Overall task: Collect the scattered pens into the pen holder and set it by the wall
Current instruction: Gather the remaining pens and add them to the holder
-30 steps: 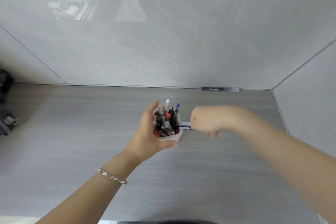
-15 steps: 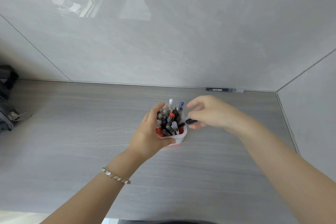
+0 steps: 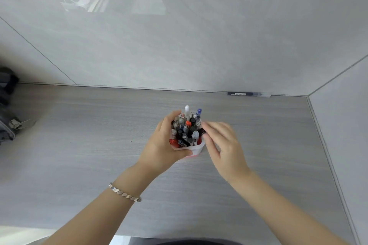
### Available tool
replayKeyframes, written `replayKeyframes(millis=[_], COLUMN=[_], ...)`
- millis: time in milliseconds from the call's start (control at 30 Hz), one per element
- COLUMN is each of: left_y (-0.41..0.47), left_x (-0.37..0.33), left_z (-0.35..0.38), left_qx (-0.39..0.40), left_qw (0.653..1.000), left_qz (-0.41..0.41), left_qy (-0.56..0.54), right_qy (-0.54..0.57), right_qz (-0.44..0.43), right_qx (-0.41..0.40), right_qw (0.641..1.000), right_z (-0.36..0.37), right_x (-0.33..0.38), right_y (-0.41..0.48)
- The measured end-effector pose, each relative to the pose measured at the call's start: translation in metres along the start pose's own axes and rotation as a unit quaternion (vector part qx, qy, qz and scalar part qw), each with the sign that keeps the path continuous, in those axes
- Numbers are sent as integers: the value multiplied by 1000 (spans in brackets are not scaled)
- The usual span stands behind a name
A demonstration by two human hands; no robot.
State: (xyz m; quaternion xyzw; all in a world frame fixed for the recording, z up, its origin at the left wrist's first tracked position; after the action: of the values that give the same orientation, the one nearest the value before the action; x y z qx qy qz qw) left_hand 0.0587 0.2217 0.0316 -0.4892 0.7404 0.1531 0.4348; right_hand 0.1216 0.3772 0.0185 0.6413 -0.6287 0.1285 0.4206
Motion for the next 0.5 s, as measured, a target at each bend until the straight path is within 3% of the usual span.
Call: replayKeyframes(millis=[67, 133, 267, 400, 500], left_y=[0, 2, 4, 5, 5], left_x=[-2, -4, -5, -6, -6], left_z=[-2, -3, -4, -4, -4], left_qx=[2, 4, 8, 4, 2], left_qw=[1000, 1000, 999, 999, 999], left_qz=[-1, -2, -2, 1, 4], left_qy=[10, 25, 34, 40, 45], right_qy=[5, -58, -236, -366, -367], right_qz=[13, 78, 237, 267, 277], right_qx=[21, 20, 104, 205, 201], right_qw=[1000, 995, 937, 868, 865], right_z=[-15, -38, -65, -61, -55], right_x=[-18, -52, -140, -174, -178], right_y=[5, 27, 76, 85, 74])
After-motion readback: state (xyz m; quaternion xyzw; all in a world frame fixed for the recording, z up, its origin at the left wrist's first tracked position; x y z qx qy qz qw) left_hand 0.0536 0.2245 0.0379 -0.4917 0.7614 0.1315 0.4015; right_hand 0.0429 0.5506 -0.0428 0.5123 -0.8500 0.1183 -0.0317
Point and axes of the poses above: each hand's wrist, its own y-axis towards the middle knuckle, its own z-axis out of the palm, x = y × z, the point moved 2 cm from there along y, towards the middle knuckle, and after that the axes turned 4 degrees about y, right-handed, at the moved point
